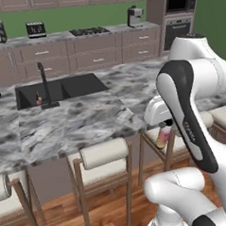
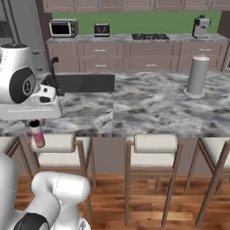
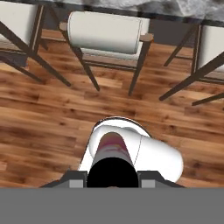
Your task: Place the large bottle from the dining counter next to the other large bottle outside the sink, and place the small bottle from the dining counter next to the other small bottle inside the sink.
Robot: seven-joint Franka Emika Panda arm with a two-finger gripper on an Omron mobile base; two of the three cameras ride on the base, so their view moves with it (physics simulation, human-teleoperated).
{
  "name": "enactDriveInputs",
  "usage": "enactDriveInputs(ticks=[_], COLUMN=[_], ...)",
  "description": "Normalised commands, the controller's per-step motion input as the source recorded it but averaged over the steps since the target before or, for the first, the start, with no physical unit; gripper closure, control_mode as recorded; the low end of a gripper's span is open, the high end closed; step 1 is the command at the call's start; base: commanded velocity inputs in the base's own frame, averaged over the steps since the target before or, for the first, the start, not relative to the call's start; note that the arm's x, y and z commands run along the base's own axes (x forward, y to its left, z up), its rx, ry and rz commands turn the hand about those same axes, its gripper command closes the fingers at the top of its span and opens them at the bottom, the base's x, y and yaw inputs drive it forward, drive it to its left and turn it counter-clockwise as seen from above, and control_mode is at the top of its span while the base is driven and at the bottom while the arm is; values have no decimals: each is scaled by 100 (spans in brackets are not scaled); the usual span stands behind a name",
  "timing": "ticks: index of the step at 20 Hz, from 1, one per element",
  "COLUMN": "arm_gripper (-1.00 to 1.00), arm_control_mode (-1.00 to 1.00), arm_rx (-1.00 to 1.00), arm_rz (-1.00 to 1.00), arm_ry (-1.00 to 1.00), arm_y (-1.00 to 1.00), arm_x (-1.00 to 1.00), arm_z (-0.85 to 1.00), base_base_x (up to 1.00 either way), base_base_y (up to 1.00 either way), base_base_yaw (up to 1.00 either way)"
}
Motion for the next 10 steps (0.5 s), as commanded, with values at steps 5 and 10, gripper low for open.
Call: enactDriveInputs(ticks=[5, 10], arm_gripper=[100, 100], arm_control_mode=[100, 100], arm_rx=[0, 0], arm_rz=[0, 0], arm_ry=[0, 0], arm_y=[0, 0], arm_x=[0, 0], arm_z=[0, 0], base_base_x=[-89, -75], base_base_y=[96, 100], base_base_yaw=[-1, -10])
